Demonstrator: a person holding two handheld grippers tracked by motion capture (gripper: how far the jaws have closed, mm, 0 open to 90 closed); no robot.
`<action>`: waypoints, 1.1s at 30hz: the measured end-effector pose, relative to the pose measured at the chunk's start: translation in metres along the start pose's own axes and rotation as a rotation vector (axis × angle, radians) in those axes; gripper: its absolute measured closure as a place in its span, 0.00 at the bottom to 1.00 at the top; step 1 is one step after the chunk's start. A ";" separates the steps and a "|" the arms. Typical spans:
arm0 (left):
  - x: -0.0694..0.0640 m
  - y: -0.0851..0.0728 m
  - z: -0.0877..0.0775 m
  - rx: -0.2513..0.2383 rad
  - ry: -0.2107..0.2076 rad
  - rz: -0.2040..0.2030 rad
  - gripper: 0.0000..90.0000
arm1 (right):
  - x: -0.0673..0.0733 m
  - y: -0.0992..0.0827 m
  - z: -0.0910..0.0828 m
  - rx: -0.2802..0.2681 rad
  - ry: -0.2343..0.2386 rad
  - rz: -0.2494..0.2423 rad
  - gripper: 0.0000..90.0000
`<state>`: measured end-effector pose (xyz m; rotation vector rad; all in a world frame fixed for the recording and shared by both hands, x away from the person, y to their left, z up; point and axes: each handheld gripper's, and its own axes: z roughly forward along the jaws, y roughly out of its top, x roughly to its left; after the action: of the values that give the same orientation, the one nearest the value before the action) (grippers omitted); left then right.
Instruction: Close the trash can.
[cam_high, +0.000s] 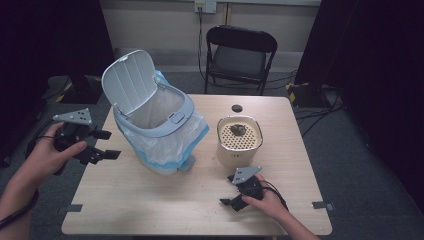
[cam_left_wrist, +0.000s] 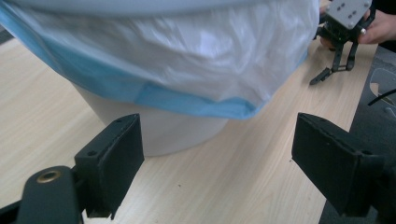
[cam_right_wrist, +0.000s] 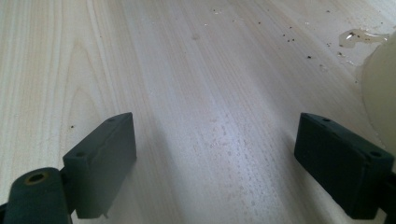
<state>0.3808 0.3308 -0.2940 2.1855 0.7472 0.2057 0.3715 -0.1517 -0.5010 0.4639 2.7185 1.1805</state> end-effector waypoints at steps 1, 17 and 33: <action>0.000 0.000 0.000 0.000 0.000 0.000 0.18 | 0.000 0.000 0.000 0.000 0.000 0.000 0.14; 0.011 0.044 -0.024 -0.011 0.022 0.026 0.18 | 0.000 0.000 0.000 0.000 0.002 0.000 0.14; 0.013 0.070 -0.027 -0.037 0.039 0.055 0.18 | 0.000 0.000 0.000 0.001 0.002 0.000 0.14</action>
<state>0.4123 0.3205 -0.2258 2.1741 0.6998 0.2881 0.3717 -0.1518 -0.5009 0.4632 2.7210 1.1810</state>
